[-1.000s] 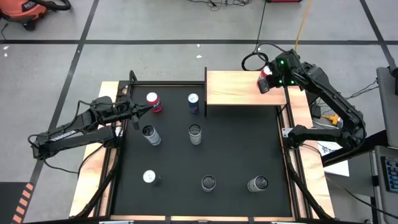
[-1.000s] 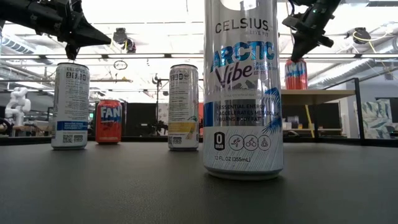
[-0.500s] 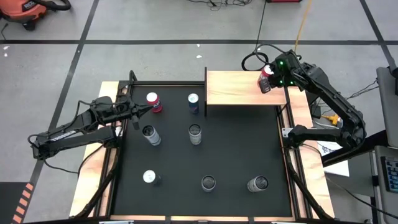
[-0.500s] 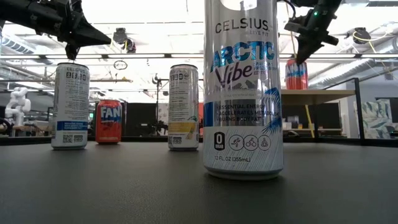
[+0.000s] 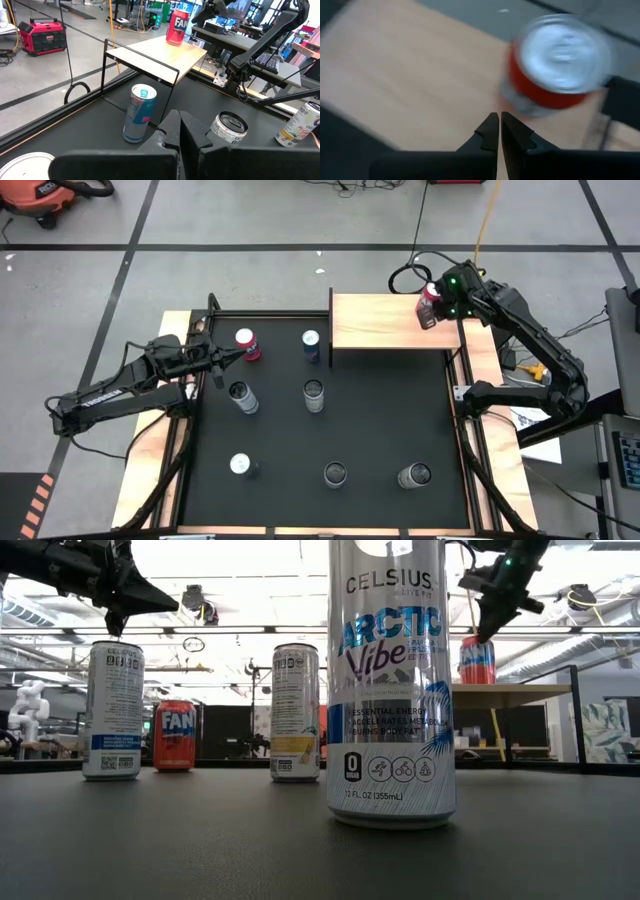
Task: Place canned beverage on shelf
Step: Put the right red soda can on the shelf, then put the top blue soda can on the shelf
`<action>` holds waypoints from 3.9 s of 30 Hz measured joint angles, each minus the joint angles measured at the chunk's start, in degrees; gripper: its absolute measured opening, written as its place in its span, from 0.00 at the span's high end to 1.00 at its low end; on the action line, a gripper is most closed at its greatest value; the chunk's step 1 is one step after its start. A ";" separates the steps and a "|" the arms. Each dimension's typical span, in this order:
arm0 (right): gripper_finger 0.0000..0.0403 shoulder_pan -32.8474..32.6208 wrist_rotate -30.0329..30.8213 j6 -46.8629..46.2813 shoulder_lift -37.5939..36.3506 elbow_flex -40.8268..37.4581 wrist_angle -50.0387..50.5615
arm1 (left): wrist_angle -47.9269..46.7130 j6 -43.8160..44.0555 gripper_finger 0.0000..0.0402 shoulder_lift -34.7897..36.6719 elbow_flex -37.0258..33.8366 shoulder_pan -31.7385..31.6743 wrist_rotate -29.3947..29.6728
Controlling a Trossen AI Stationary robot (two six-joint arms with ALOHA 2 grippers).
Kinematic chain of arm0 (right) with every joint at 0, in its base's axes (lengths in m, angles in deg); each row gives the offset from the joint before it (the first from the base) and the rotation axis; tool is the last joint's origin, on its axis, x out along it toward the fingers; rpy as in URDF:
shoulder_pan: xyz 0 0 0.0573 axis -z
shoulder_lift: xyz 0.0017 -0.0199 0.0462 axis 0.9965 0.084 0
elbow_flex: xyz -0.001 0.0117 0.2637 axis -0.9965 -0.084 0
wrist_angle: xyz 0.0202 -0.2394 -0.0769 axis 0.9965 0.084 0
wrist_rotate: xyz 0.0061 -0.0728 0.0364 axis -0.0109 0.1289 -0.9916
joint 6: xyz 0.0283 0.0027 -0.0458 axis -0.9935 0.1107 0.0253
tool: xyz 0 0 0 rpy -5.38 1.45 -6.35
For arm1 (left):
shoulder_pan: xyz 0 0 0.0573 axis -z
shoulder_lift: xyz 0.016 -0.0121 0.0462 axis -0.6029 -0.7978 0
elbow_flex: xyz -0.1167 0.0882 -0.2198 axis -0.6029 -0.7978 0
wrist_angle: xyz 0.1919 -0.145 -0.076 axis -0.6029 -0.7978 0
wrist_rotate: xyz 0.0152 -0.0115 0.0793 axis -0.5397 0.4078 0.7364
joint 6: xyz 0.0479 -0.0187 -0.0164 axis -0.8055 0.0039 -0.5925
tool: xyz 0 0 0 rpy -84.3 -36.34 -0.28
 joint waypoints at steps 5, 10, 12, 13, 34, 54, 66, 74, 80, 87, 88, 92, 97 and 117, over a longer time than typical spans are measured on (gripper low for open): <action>1.00 -0.30 -1.32 -0.52 0.20 0.00 -3.63 | -0.01 0.00 1.00 -0.02 0.00 0.00 0.00; 1.00 -0.02 -1.22 -0.57 0.91 0.00 -5.20 | -0.02 0.00 1.00 0.00 0.00 0.00 -0.02; 1.00 -0.02 -0.68 -0.57 1.75 0.00 -5.15 | -0.02 0.00 1.00 -0.01 0.00 -0.01 0.00; 1.00 -0.02 0.27 -0.57 2.14 0.00 -5.15 | 0.00 -0.01 1.00 -0.01 0.00 0.00 -0.01; 1.00 0.00 6.57 -0.57 2.80 0.00 -2.11 | -0.04 0.02 1.00 -0.02 0.00 -0.02 -0.02; 1.00 -3.35 -14.13 1.14 -4.36 0.00 -2.14 | 1.16 0.00 1.00 -0.02 0.01 0.00 0.00; 1.00 -11.00 -15.44 -2.21 -10.06 0.00 -2.12 | 3.88 -0.16 1.00 -0.01 0.02 -0.01 -0.15; 1.00 -14.36 -15.37 -3.35 -12.81 0.00 -2.11 | 3.91 -1.91 1.00 -0.01 0.02 -0.01 -3.63; 1.00 -15.83 -15.22 -5.09 -14.05 0.00 -2.08 | 3.93 -1.82 1.00 -0.01 0.02 0.00 -3.69; 1.00 -16.65 -15.11 -5.09 -15.00 0.00 -2.01 | 6.21 -2.72 1.00 0.00 0.02 0.00 -3.87; 1.00 -16.65 -15.11 -5.09 -15.06 0.00 -2.01 | 6.52 -3.79 1.00 -0.01 0.02 0.00 -3.88; 1.00 -16.65 -15.02 -5.09 -15.17 0.00 -2.03 | 6.83 -6.43 0.99 -0.01 0.02 0.00 -3.90; 1.00 -16.65 -14.85 -4.99 -15.17 0.00 -2.07 | 6.71 -6.16 0.89 -1.08 0.02 0.00 -5.54; 1.00 -16.65 -14.74 -4.00 -15.15 0.00 -1.89 | 13.08 -5.99 0.64 -4.99 0.02 0.00 -15.44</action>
